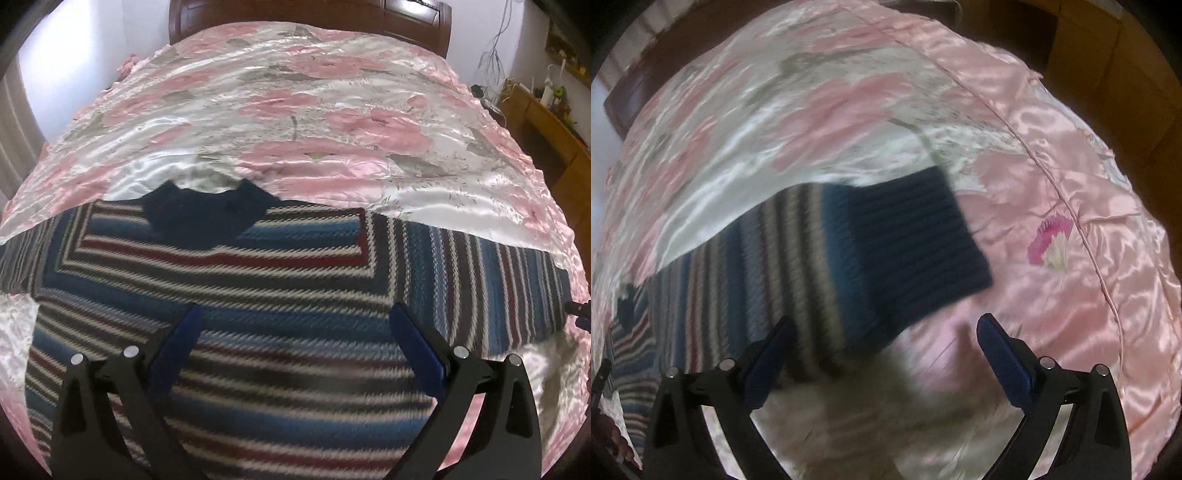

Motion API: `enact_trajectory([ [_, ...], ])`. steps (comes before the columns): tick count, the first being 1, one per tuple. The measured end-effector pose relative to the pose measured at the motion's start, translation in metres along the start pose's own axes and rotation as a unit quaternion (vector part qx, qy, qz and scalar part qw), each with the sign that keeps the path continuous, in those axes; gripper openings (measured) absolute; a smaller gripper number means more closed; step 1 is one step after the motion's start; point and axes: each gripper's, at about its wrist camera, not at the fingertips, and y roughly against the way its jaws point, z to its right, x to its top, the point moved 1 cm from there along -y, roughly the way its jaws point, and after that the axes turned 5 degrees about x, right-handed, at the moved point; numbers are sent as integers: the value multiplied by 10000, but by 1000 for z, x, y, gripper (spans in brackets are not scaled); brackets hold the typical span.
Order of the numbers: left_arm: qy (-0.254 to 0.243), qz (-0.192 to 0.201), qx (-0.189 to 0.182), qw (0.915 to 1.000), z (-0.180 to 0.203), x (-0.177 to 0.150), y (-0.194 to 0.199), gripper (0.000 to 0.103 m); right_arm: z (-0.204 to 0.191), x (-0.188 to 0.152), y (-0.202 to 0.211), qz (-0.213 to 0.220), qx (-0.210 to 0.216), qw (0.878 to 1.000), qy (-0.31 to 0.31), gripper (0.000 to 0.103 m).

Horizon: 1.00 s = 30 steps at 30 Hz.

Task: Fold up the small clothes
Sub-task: 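Grasp the sweater's sleeve cuff with the right gripper and lift it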

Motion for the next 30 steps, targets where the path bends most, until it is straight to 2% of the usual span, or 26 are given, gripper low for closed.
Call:
enact_trajectory([
  [4, -55, -8, 45, 10000, 12, 2, -16, 100, 21, 9, -15, 37, 318, 9987, -390, 91],
  [6, -48, -29, 82, 9999, 13, 3, -24, 100, 23, 12, -14, 127, 338, 9984, -433, 85],
  [8, -32, -90, 123, 9999, 11, 3, -30, 100, 23, 15, -9, 289, 268, 9985, -377, 59],
  [10, -33, -103, 187, 9998, 6, 3, -33, 100, 20, 16, -5, 322, 386, 9980, -373, 20],
  [12, -41, -91, 262, 9996, 0, 3, -33, 100, 20, 16, 6, 399, 546, 9971, -353, 16],
  [17, -6, -59, 325, 9995, -19, -1, -30, 100, 21, 4, 40, 795, 611, 9948, -200, 14],
  [21, -33, -230, 433, 9988, -37, -8, -38, 100, 23, -5, 20, 450, -62, 9986, -287, 14],
  [23, -25, -369, 445, 9983, -49, -11, -42, 100, 14, -8, 25, 616, -163, 9975, -293, 14],
  [26, -99, -377, 436, 9983, -70, -12, -41, 100, -21, -12, 50, 971, 57, 9953, 34, 13],
  [30, -142, -209, 609, 9978, -104, -10, -34, 100, -101, -22, 69, 1078, 240, 9902, 856, 13],
])
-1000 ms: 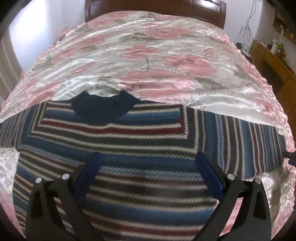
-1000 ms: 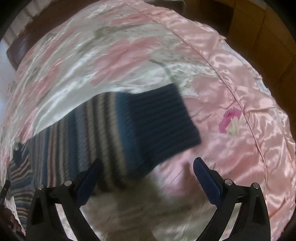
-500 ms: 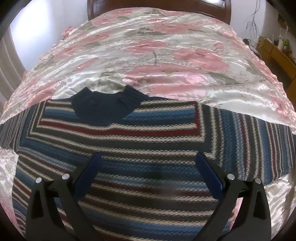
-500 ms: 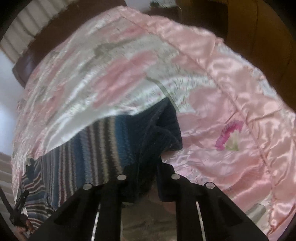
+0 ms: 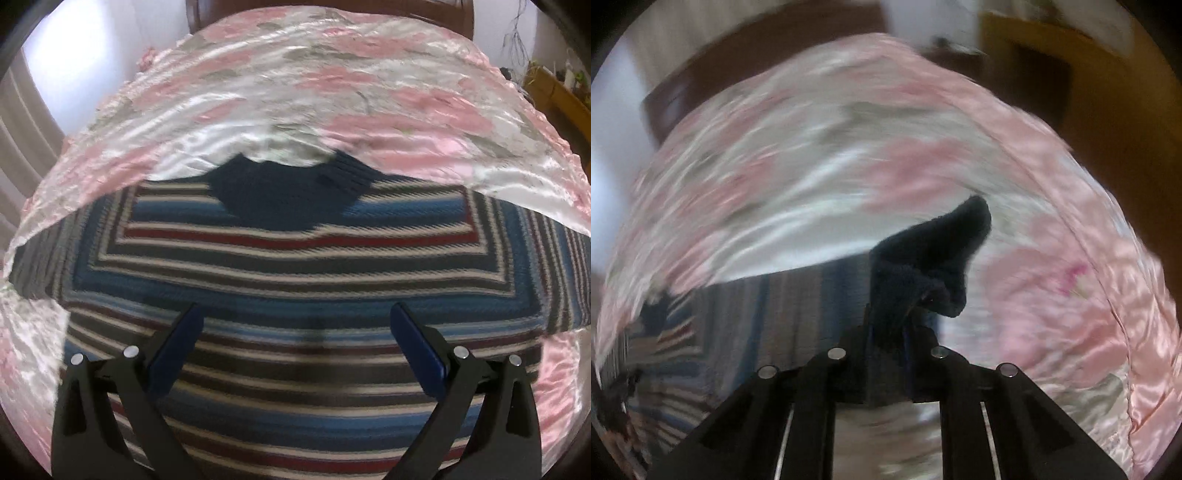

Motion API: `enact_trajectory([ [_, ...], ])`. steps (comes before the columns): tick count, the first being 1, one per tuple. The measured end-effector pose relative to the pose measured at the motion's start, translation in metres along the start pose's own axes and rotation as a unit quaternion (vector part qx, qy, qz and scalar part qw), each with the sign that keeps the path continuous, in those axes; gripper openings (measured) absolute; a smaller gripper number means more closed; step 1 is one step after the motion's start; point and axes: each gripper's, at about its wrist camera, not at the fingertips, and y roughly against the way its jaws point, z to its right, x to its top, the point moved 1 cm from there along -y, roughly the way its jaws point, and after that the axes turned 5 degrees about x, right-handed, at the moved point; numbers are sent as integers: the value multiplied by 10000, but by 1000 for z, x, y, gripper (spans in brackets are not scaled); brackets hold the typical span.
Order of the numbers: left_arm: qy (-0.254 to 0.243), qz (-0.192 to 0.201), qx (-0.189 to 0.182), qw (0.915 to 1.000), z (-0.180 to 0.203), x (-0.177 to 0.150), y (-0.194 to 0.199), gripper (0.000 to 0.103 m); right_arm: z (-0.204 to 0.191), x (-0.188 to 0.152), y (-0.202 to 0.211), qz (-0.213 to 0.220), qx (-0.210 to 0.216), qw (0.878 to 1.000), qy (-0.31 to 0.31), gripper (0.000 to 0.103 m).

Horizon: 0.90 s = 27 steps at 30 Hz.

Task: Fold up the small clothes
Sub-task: 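Grasp the sweater's sleeve cuff with the right gripper and lift it, then fold the held sleeve across the sweater body with the right gripper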

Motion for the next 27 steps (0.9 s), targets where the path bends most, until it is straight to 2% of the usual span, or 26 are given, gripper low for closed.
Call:
enact_trajectory([
  [3, 155, -77, 7, 9998, -26, 1, -2, 100, -69, 2, -2, -69, 257, 9984, 502, 13],
  [8, 359, -100, 5, 9993, -63, -1, -3, 100, -180, -10, -19, -301, 950, 9896, 1033, 13],
  [14, 524, -91, -17, 9986, -100, -5, -3, 100, -283, -49, -58, -738, 1495, 9765, 1367, 13],
  [18, 672, -141, -5, 9976, -119, -10, -8, 100, -326, -77, -89, -1033, 1687, 9693, 1457, 13],
  [22, 745, -226, -16, 9970, -125, -14, -13, 100, -343, -102, -120, -1253, 1386, 9664, 1768, 15],
  [24, 765, -263, -41, 9967, -124, -15, -14, 100, -344, -111, -131, -1415, 1399, 9643, 1748, 21],
  [27, 769, -337, -187, 9963, -115, -16, -14, 100, -335, -116, -127, -1559, 1721, 9589, 1632, 37],
])
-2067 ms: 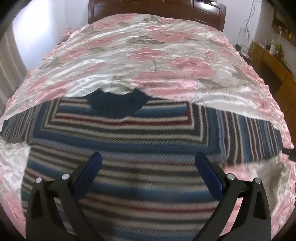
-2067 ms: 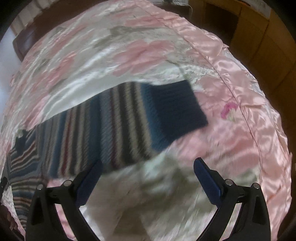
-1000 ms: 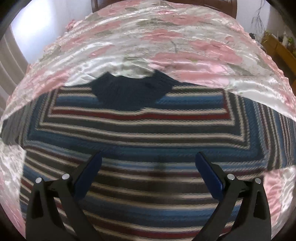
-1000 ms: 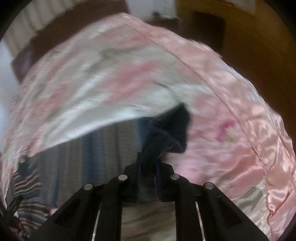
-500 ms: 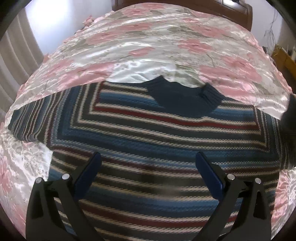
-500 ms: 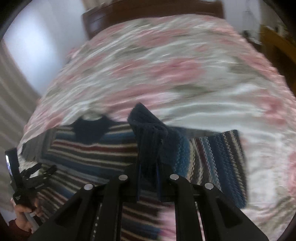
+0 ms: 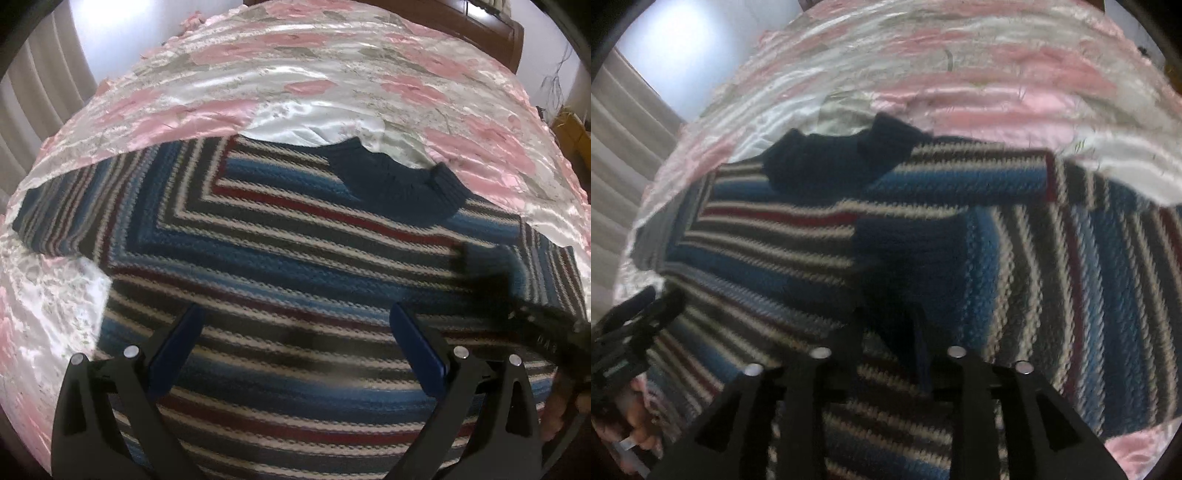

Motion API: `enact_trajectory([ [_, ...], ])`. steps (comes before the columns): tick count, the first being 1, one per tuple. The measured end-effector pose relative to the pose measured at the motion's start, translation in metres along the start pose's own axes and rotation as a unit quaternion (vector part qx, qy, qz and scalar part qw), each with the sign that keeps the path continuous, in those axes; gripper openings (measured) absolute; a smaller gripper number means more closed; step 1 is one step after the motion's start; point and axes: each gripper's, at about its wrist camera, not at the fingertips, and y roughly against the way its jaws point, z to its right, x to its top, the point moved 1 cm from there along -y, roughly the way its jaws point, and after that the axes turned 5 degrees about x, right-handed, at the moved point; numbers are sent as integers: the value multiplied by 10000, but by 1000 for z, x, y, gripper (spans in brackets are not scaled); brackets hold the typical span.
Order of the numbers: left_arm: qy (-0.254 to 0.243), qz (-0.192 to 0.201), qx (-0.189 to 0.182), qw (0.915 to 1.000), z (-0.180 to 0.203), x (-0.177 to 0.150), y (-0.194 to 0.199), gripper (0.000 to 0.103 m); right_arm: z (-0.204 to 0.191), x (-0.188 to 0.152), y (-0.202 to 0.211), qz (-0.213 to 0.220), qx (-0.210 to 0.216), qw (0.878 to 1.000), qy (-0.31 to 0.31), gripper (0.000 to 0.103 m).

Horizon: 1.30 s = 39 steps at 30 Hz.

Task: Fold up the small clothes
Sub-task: 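Fold the held sleeve across the sweater body with the right gripper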

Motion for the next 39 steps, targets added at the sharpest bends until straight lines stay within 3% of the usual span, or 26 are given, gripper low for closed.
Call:
enact_trajectory([
  [1, -16, -26, -92, 10000, 5, -1, 0, 100, 3, -4, 12, 124, 202, 9997, -22, 42],
  [3, -57, -88, -313, 9995, 20, -3, 2, 100, 9, -12, 39, 373, 302, 9988, 82, 42],
  [8, -115, -457, -998, 9939, 68, -8, -6, 100, 46, -37, 108, 837, -93, 9964, -26, 44],
  [11, -87, -882, -1406, 9861, 105, -12, -23, 100, 76, -57, 138, 957, -214, 9949, -248, 45],
  [15, 36, -1229, -1596, 9795, 139, -17, -44, 100, 95, -75, 153, 992, -427, 9937, -300, 46],
  [18, 187, -1362, -1492, 9792, 154, -17, -60, 98, 102, -88, 156, 1005, -586, 9930, -214, 46],
  [19, 214, -1299, -1422, 9810, 158, -16, -62, 93, 102, -90, 155, 1006, -601, 9929, -198, 46],
  [24, 129, -971, -1193, 9880, 170, -10, -60, 42, 105, -99, 147, 1019, -706, 9922, -145, 46],
  [25, 142, -951, -1187, 9883, 170, -9, -59, 21, 106, -99, 147, 1038, -658, 9922, -205, 46],
  [26, 172, -925, -1225, 9880, 170, -7, -59, 10, 108, -99, 147, 1065, -615, 9920, -272, 46],
  [29, 293, -820, -1453, 9856, 166, 0, -52, 8, 114, -99, 151, 1185, -500, 9905, -493, 46],
  [33, 421, -195, -1644, 9853, 151, 15, -26, 7, 125, -95, 156, 1280, -329, 9883, -759, 46],
  [39, 417, 741, -1305, 9878, 97, 52, 13, 7, 133, -86, 152, 1277, -87, 9872, -947, 54],
])
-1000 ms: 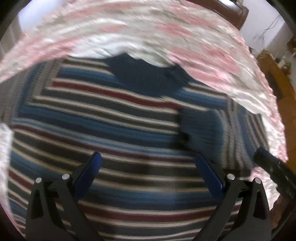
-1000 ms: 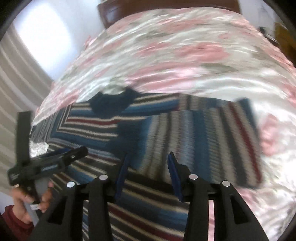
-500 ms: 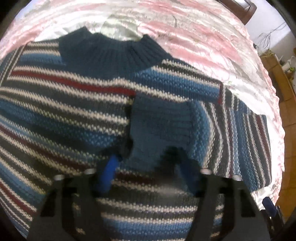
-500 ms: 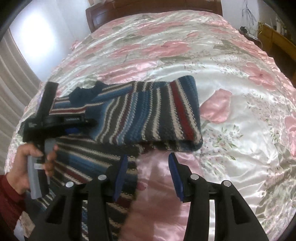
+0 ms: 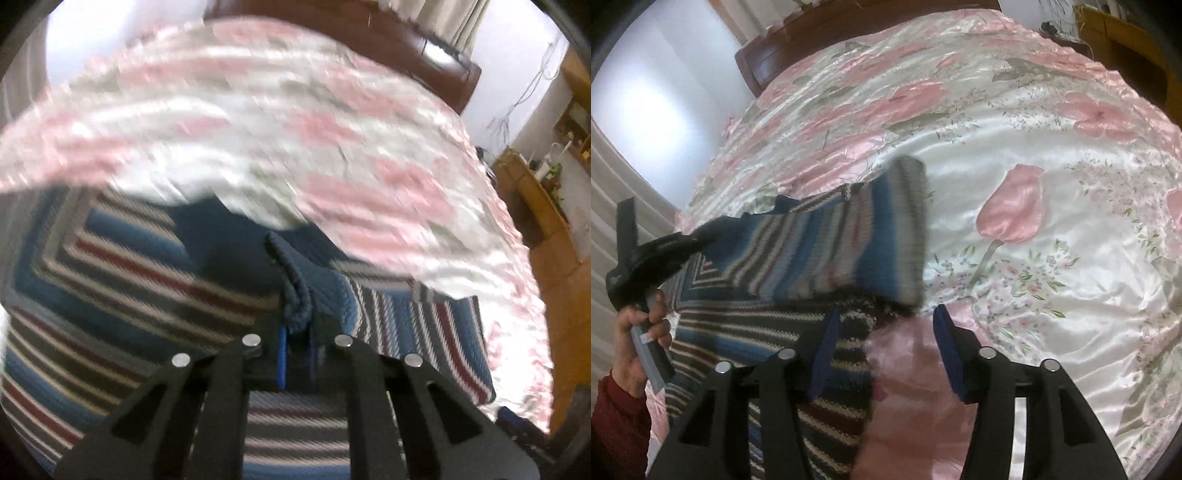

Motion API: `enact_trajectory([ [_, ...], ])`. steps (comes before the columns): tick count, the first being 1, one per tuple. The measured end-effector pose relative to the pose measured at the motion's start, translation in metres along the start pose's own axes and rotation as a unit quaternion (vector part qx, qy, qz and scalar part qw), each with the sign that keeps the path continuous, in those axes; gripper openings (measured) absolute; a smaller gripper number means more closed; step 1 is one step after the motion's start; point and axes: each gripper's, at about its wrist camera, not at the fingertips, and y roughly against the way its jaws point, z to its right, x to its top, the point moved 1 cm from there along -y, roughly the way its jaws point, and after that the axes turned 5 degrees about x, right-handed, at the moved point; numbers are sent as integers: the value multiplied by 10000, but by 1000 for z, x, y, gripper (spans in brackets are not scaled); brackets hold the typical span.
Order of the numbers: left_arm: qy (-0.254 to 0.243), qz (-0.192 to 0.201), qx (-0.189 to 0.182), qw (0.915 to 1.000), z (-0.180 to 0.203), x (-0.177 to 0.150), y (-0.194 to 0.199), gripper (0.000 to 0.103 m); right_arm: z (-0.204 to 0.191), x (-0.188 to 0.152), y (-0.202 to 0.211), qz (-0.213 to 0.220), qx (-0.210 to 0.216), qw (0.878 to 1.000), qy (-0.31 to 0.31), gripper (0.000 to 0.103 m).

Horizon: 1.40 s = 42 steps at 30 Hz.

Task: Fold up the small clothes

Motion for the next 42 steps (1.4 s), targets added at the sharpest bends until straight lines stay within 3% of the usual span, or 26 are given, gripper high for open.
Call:
enact_trajectory([
  [6, 34, 197, 763, 9969, -72, 33, 1, 7, 4, 14, -35, -302, 310, 9985, -323, 68],
  [12, -115, -151, 955, 9952, -100, 21, -23, 8, 4, 24, -87, -736, 413, 9945, -616, 70],
  [14, -123, -221, 934, 9953, -104, 10, -30, 9, 5, 23, -95, -764, 569, 9931, -687, 58],
  [15, -115, -239, 917, 9954, -104, 5, -32, 11, 4, 24, -99, -842, 743, 9911, -717, 34],
  [16, -115, -255, 916, 9954, -106, 2, -34, 15, 5, 23, -102, -898, 832, 9895, -769, 27],
  [22, -154, -216, 740, 9969, -105, -5, -40, 30, 10, 24, -84, -660, 466, 9946, -656, 6],
  [24, -260, -273, 766, 9963, -102, -10, -46, 32, 19, 22, -82, -615, 306, 9951, -718, 6],
  [27, -346, -502, 892, 9941, -101, -18, -56, 34, 22, 17, -85, -680, 404, 9944, -707, 6],
  [29, -247, -553, 861, 9944, -107, -21, -57, 38, 15, 20, -80, -662, 338, 9957, -556, 13],
  [32, -19, -391, 948, 9947, -118, -18, -40, 47, -6, 29, -62, -474, 220, 9984, -195, 14],
  [34, 123, -63, 959, 9953, -122, -14, -18, 50, -24, 34, -53, -345, 279, 9990, -2, 18],
  [37, 223, 160, 758, 9967, -116, -9, 0, 52, -45, 36, -56, -423, 494, 9978, 158, 20],
  [40, 33, -1, 435, 9991, -93, -11, -3, 54, -59, 31, -76, -630, 374, 9969, 290, 20],
  [42, -194, -85, 437, 9988, -79, -14, -14, 54, -58, 26, -90, -786, 320, 9962, 204, 20],
])
